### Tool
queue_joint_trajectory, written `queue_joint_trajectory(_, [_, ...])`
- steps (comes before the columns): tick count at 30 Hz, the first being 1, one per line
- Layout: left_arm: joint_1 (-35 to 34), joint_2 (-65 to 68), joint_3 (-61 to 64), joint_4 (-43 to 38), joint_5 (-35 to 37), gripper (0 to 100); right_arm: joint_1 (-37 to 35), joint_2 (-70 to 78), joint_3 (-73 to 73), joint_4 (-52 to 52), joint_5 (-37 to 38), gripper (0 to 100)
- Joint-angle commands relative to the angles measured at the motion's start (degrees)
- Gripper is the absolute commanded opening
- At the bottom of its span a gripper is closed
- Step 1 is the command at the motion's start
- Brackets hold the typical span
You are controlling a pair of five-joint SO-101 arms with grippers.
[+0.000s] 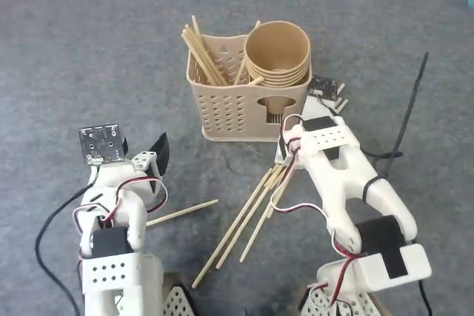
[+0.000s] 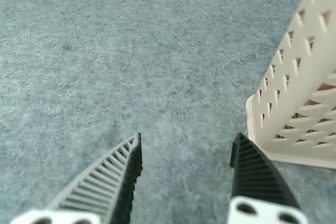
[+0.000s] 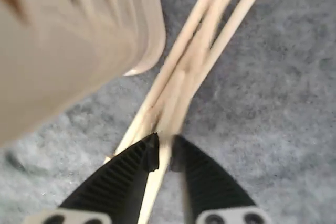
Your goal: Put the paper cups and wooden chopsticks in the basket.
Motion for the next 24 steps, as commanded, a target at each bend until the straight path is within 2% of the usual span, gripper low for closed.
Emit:
queue_joint_trajectory(1, [0.2, -0.9, -0.2, -0.9, -0.4, 26, 3.9, -0.8, 0.6, 1.0, 1.4, 0.8])
queue_joint_trajectory(6, [0.2, -0.9, -0.2, -0.9, -0.4, 26, 9.2, -0.9, 0.5, 5.3, 6.7, 0.8])
queue_joint_trajectory(12, [0.3, -0.9, -0.1, -0.9, -0.4, 26, 12.0, -1.0, 0.6, 8.3, 9.2, 0.8])
queue_joint_trajectory(19, [0.3, -0.9, -0.1, -0.9, -0.4, 26, 8.6, -4.9, 0.5, 7.5, 8.8, 1.0])
queue_joint_trajectory(24, [0.2, -0.9, -0.1, -0.9, -0.4, 26, 5.7, -6.3, 1.3, 3.2, 3.5, 1.0])
